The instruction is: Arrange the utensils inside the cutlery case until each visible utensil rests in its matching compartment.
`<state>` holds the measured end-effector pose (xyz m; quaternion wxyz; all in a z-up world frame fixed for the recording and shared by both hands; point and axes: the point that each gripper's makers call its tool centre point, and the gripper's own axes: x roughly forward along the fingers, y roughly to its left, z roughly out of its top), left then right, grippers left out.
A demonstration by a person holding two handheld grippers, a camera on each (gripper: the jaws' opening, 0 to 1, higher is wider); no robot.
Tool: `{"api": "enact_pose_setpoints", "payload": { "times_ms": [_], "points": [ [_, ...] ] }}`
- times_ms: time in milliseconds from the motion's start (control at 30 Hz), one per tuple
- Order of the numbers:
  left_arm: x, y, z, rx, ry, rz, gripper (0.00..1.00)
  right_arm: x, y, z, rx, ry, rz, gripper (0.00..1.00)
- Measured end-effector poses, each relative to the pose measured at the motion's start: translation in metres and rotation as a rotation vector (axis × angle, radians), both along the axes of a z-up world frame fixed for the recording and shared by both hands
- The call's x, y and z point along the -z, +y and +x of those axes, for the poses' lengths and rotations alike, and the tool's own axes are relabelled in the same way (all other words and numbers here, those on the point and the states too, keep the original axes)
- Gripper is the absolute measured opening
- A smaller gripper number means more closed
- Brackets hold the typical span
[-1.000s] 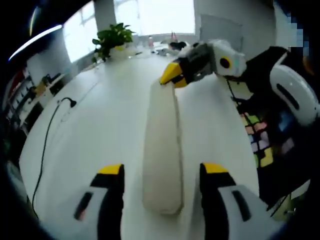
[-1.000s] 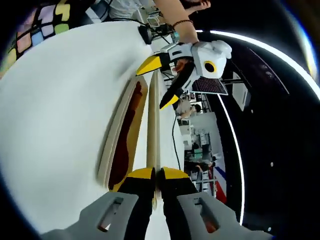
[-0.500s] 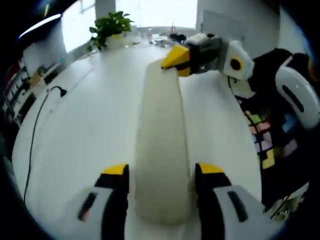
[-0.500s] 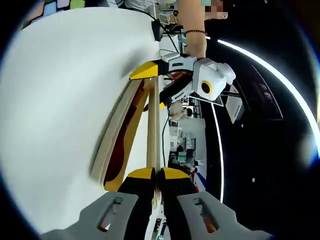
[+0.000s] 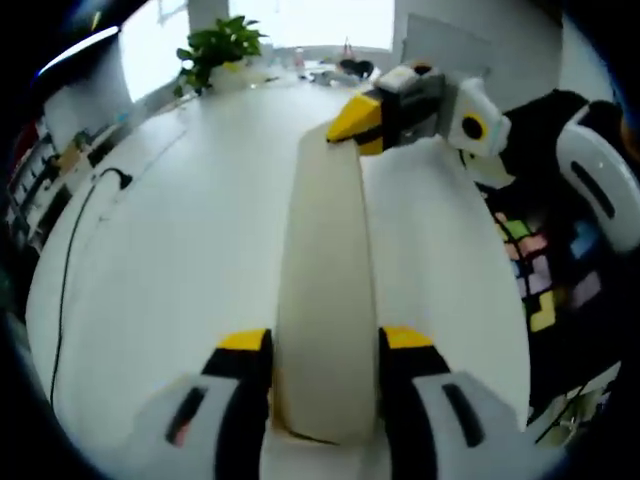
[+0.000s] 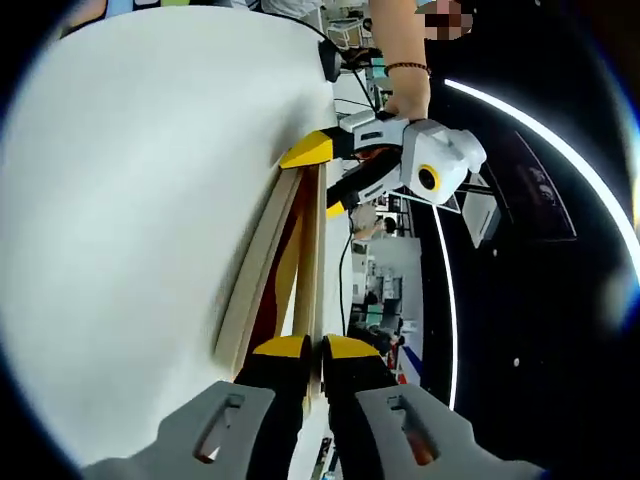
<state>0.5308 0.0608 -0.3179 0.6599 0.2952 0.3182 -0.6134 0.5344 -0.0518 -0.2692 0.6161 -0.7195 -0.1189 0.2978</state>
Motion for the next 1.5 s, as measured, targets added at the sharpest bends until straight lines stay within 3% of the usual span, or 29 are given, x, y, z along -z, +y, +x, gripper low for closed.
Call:
{"api": "enact_pose_setpoints", "payload": {
  "times_ms": [267,500,667,767,833,900,1033,1100,1167,1267,1333,1500],
  "points": [
    [0.003,0.001,0.000,0.018,-0.017,0.005,0.41,0.001,-0.021,0.001,0.030,0.052,0.056,0.16],
    [0.008,-0.002,-0.006,0.024,-0.018,0.018,0.42,0.004,-0.057,-0.005,0.113,0.230,0.270,0.18],
    [0.009,-0.003,-0.007,0.034,-0.020,0.030,0.42,0.010,-0.076,-0.008,0.185,0.402,0.443,0.20],
    [0.009,-0.003,-0.006,0.037,-0.020,0.030,0.42,0.006,-0.079,-0.015,0.212,0.558,0.651,0.20],
    [0.009,-0.002,-0.004,0.036,-0.023,0.023,0.42,0.002,-0.075,-0.022,0.226,0.752,0.868,0.15],
    [0.008,-0.001,-0.003,0.036,-0.027,0.018,0.43,0.008,-0.066,-0.031,0.265,1.023,1.039,0.19],
    [0.007,0.000,-0.002,0.042,-0.032,0.013,0.43,0.010,-0.052,-0.032,0.256,1.330,1.320,0.21],
    [0.007,0.000,-0.001,0.031,-0.028,0.005,0.45,0.013,-0.054,-0.028,0.336,1.480,1.497,0.21],
    [0.008,0.000,-0.002,0.020,-0.010,-0.005,0.48,0.005,-0.054,-0.016,0.324,1.520,1.695,0.21],
    [0.007,0.001,-0.001,0.024,-0.009,-0.013,0.48,0.013,-0.052,-0.009,0.390,1.661,1.830,0.23],
    [0.006,0.001,-0.001,0.040,-0.020,-0.009,0.47,0.019,-0.050,-0.002,0.418,1.689,1.887,0.23],
    [0.005,0.002,0.000,0.060,-0.035,-0.014,0.46,0.015,-0.046,0.003,0.397,1.680,1.884,0.21]
  ]
}}
